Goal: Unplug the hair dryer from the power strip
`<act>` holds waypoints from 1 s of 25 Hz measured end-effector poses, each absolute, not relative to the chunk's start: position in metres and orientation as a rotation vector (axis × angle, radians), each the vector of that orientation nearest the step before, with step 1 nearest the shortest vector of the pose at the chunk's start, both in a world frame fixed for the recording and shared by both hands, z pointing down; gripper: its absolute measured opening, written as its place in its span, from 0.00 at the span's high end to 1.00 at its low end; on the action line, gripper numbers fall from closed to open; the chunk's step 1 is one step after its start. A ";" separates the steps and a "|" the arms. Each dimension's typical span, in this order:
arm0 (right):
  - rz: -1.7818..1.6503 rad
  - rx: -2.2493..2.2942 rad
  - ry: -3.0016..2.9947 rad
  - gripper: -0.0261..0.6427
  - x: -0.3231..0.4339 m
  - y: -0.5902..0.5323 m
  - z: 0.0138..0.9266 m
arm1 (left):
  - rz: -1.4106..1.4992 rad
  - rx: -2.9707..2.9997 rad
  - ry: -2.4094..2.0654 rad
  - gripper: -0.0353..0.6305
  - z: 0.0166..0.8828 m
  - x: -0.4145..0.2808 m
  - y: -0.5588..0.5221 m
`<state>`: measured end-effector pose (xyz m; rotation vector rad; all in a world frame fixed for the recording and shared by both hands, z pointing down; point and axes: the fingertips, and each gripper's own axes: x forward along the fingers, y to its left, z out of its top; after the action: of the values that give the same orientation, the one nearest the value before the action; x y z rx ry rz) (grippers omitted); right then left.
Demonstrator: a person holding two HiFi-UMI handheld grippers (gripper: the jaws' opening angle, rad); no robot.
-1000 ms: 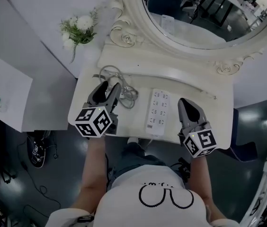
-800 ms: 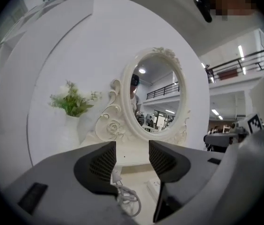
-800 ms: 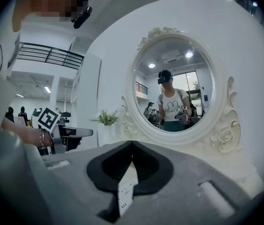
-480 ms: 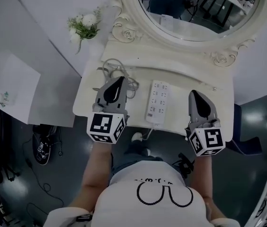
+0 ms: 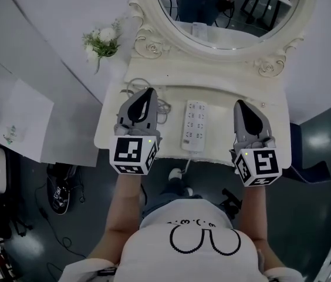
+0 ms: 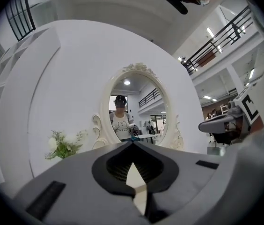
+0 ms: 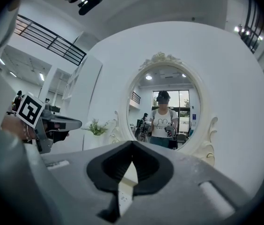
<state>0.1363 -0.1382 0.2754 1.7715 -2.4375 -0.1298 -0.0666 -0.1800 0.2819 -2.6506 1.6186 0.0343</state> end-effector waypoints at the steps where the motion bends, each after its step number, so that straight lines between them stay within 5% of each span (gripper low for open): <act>1: -0.133 1.775 -2.435 0.96 0.136 -0.137 0.274 | 0.038 -2.641 1.622 0.95 0.279 -0.068 -0.181; 25: -0.209 1.766 -2.418 0.97 0.137 -0.121 0.249 | -0.001 -2.546 1.578 0.95 0.253 -0.071 -0.167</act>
<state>0.1366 -0.1211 0.2488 1.7655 -2.4180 -0.2090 -0.0714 -0.1668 0.2532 -2.5458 1.5779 -0.0014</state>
